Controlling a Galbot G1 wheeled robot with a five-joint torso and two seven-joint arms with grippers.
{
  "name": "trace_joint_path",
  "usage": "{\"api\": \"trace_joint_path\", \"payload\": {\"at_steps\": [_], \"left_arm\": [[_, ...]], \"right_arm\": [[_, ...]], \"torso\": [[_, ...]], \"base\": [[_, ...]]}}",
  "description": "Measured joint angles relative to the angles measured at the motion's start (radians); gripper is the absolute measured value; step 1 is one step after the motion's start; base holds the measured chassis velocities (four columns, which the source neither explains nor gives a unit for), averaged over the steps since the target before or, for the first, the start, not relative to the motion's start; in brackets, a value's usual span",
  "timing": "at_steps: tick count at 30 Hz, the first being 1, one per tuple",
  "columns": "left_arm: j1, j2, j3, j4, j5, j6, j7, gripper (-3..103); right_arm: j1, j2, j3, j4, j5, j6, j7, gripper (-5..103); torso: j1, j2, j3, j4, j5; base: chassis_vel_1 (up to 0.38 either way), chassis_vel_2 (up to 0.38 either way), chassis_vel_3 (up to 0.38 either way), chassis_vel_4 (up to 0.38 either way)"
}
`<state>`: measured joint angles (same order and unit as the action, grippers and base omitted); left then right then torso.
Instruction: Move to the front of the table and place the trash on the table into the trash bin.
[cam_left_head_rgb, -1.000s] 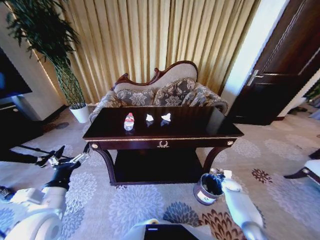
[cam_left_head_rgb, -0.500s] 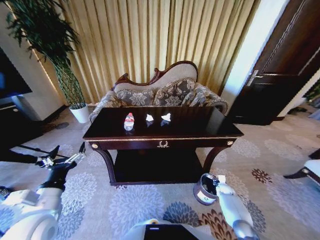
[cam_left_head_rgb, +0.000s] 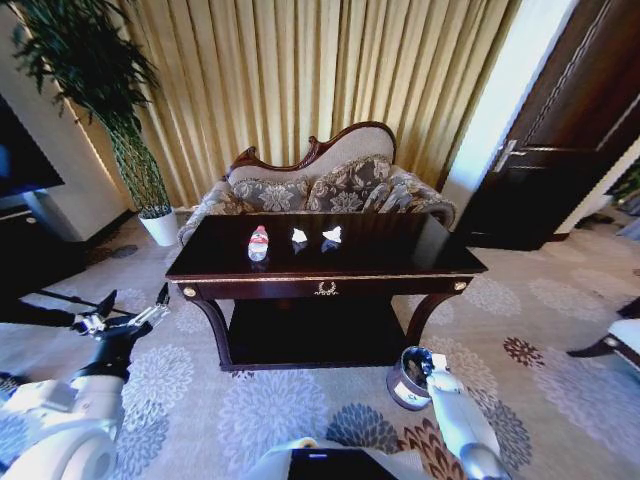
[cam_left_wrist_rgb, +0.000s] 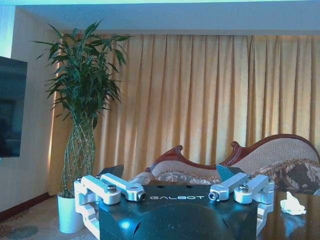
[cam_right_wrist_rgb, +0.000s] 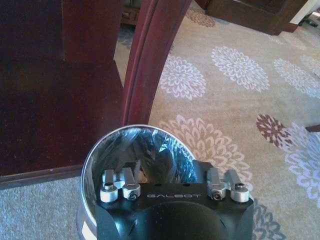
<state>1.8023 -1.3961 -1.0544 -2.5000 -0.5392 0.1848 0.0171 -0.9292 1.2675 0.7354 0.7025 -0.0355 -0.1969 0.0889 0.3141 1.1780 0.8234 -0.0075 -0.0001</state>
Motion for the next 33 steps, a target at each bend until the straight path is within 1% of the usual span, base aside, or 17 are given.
{"api": "trace_joint_path", "payload": {"at_steps": [2,3,5,6,8,9,17,20,22,24,25,26,27,28,29,30,33], "left_arm": [[0.000,0.000,-0.004,0.000,-0.007,-0.001,0.000,100],[0.000,0.000,-0.005,0.000,-0.008,-0.001,0.000,100],[0.001,0.001,-0.008,0.000,-0.013,-0.001,0.001,100],[0.001,0.001,-0.008,0.000,-0.013,-0.001,0.001,100],[0.001,0.001,-0.009,0.002,-0.014,-0.001,0.001,100],[0.001,0.001,-0.009,0.002,-0.015,-0.001,0.001,100],[0.001,0.002,-0.019,0.002,-0.023,-0.002,0.003,100],[0.002,0.004,-0.024,0.002,-0.028,-0.003,0.003,100],[0.002,0.005,-0.027,0.002,-0.034,-0.004,0.003,100],[0.002,0.005,-0.028,0.002,-0.037,-0.006,0.003,100],[0.002,0.005,-0.028,0.002,-0.037,-0.006,0.003,100],[0.004,0.005,-0.029,0.002,-0.037,-0.007,0.003,100],[0.005,0.006,-0.029,0.003,-0.038,-0.008,0.004,100],[0.007,0.006,-0.030,0.003,-0.039,-0.009,0.005,100],[0.007,0.006,-0.030,0.003,-0.039,-0.009,0.005,100],[0.008,0.007,-0.032,0.003,-0.041,-0.009,0.005,100],[0.011,0.011,-0.034,0.004,-0.048,-0.011,0.006,100]], "right_arm": [[-0.002,0.000,0.000,0.007,0.000,-0.003,0.000,73],[-0.004,0.000,0.000,0.010,0.000,-0.005,0.000,73],[-0.011,0.000,0.000,0.021,0.000,-0.016,0.000,84],[-0.011,0.000,0.000,0.021,0.000,-0.016,0.000,84],[-0.013,-0.001,0.000,0.025,0.001,-0.019,0.000,95],[-0.014,-0.001,0.001,0.025,0.001,-0.020,0.000,98],[-0.016,-0.002,0.004,0.023,0.008,-0.020,-0.001,100],[-0.028,-0.003,0.004,0.039,0.025,-0.020,-0.004,100],[-0.070,-0.012,0.003,0.107,0.069,-0.023,-0.035,100],[-0.137,-0.023,0.001,0.215,0.158,-0.025,-0.064,100],[-0.137,-0.023,0.001,0.215,0.158,-0.025,-0.064,100],[-0.177,-0.028,0.002,0.277,0.200,-0.025,-0.073,100],[-0.215,-0.032,0.007,0.340,0.223,-0.020,-0.082,100],[-0.248,-0.036,0.013,0.394,0.237,-0.008,-0.092,100],[-0.248,-0.036,0.013,0.394,0.237,-0.008,-0.092,100],[-0.275,-0.040,0.018,0.439,0.255,0.000,-0.100,100],[-0.395,-0.056,0.032,0.649,0.394,0.013,-0.119,100]], "torso": [[0.000,0.000,0.000,0.0000,0.0001],[0.000,0.000,0.000,0.0000,0.0000],[0.000,0.000,0.000,-0.0001,0.0000],[0.000,0.000,0.000,-0.0001,0.0000],[0.000,0.000,0.000,-0.0001,0.0000],[0.000,0.000,0.000,0.0000,0.0001],[0.000,0.000,0.000,0.0000,0.0001],[0.000,0.000,0.000,0.0001,0.0003],[0.000,0.000,0.000,0.0002,0.0002],[0.000,0.000,0.000,-0.0001,0.0001],[0.000,0.000,0.000,-0.0001,0.0001],[0.000,0.000,0.000,-0.0004,0.0001],[0.000,0.000,0.000,-0.0003,0.0001],[0.000,0.000,0.000,0.0000,0.0001],[0.000,0.000,0.000,0.0000,0.0001],[0.000,0.000,0.000,0.0000,0.0001],[0.000,0.000,0.000,0.0000,0.0000]], "base": [[0.000,0.000,0.000,0.000],[0.000,0.000,0.000,0.000],[0.000,0.000,0.000,0.000],[0.000,0.000,0.000,0.000],[0.000,0.000,0.000,0.000],[0.000,0.000,0.000,0.000],[0.000,0.000,0.000,0.000],[0.000,0.000,0.000,0.000],[0.000,0.000,0.000,0.000],[0.000,0.000,0.000,0.000],[0.000,0.000,0.000,0.000],[0.000,0.000,0.000,0.000],[0.000,0.000,0.000,0.000],[0.000,0.000,0.000,0.000],[0.000,0.000,0.000,0.000],[0.000,0.000,0.000,0.000],[0.000,0.000,0.000,0.000]]}}
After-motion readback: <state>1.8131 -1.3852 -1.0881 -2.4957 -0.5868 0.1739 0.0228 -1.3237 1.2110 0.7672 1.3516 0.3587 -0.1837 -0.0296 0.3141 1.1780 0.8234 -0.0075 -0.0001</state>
